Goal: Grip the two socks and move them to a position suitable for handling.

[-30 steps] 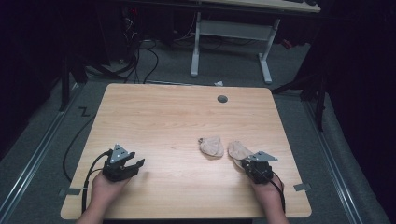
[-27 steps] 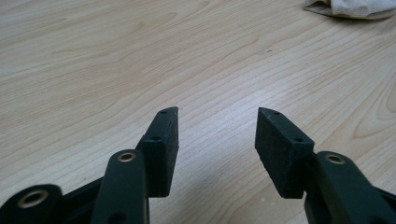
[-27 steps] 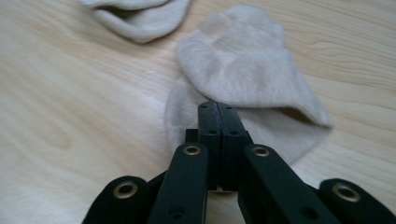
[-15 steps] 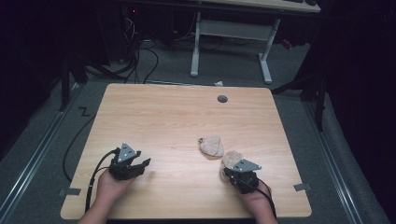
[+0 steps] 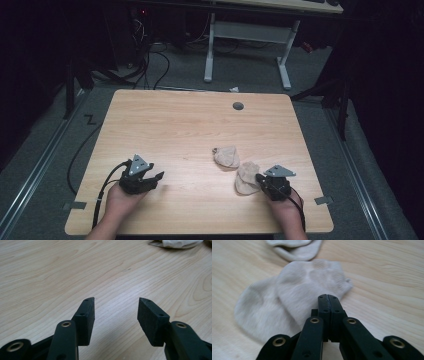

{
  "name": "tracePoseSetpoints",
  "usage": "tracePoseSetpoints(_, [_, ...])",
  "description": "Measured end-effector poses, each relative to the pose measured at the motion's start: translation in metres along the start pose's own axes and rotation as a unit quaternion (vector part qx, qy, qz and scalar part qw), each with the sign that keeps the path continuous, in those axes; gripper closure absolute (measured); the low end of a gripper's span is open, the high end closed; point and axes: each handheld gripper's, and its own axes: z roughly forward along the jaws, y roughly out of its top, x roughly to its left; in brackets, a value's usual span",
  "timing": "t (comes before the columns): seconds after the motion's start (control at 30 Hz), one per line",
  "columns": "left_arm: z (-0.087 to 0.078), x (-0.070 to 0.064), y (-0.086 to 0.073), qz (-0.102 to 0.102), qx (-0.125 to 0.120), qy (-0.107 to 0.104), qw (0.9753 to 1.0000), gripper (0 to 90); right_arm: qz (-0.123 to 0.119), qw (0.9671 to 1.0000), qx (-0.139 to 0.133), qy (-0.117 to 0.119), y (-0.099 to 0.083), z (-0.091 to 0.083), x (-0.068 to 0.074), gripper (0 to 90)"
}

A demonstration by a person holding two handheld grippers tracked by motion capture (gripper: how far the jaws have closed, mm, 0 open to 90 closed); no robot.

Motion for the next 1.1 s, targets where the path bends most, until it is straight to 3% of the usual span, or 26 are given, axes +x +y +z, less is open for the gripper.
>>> tracePoseSetpoints(0.17, [0.001,-0.013,0.003,0.004,-0.002,-0.015,0.9999,48.0,-0.032,0.9993,0.006,0.019,0.001,0.002,0.017,90.0])
tracePoseSetpoints(0.33, [0.006,-0.032,0.006,0.015,-0.003,-0.045,0.9989,48.3,-0.081,0.9952,0.004,0.055,0.007,0.005,0.046,90.0])
tracePoseSetpoints(0.5, [0.012,-0.061,0.011,0.051,0.001,-0.066,0.9965,48.6,-0.109,0.9906,0.002,0.083,0.011,0.007,0.067,90.0])
tracePoseSetpoints(0.63, [0.014,-0.069,0.014,0.041,-0.008,-0.085,0.9955,50.3,-0.116,0.988,-0.001,0.102,0.013,0.009,0.078,90.0])
tracePoseSetpoints(0.73, [0.019,-0.077,0.018,0.028,-0.013,-0.111,0.9934,54.1,-0.122,0.9859,-0.002,0.114,0.016,0.011,0.086,90.0])
tracePoseSetpoints(0.8, [0.023,-0.085,0.022,0.03,-0.017,-0.128,0.9912,63.0,-0.137,0.9824,-0.005,0.127,0.018,0.012,0.097,90.0])
tracePoseSetpoints(0.83, [0.025,-0.087,0.024,0.031,-0.019,-0.129,0.9909,63.0,-0.137,0.9824,-0.005,0.127,0.018,0.012,0.097,90.0])
tracePoseSetpoints(0.9, [0.031,-0.093,0.028,0.035,-0.014,-0.141,0.9894,72.3,-0.143,0.9812,-0.003,0.13,0.019,0.012,0.102,90.0])
tracePoseSetpoints(0.93, [0.039,-0.1,0.028,0.05,-0.002,-0.139,0.989,77.5,-0.15,0.9799,-0.005,0.132,0.019,0.012,0.106,90.0])
tracePoseSetpoints(0.97, [0.039,-0.1,0.028,0.05,-0.002,-0.139,0.989,79.2,-0.153,0.9795,-0.005,0.131,0.019,0.012,0.107,90.0])
tracePoseSetpoints(1.03, [0.047,-0.104,0.025,0.069,0.02,-0.133,0.9885,80.7,-0.152,0.9797,-0.006,0.131,0.018,0.012,0.107,90.0])
tracePoseSetpoints(1.1, [0.051,-0.105,0.023,0.075,0.035,-0.129,0.9882,83.7,-0.145,0.9804,-0.005,0.134,0.017,0.011,0.106,90.0])
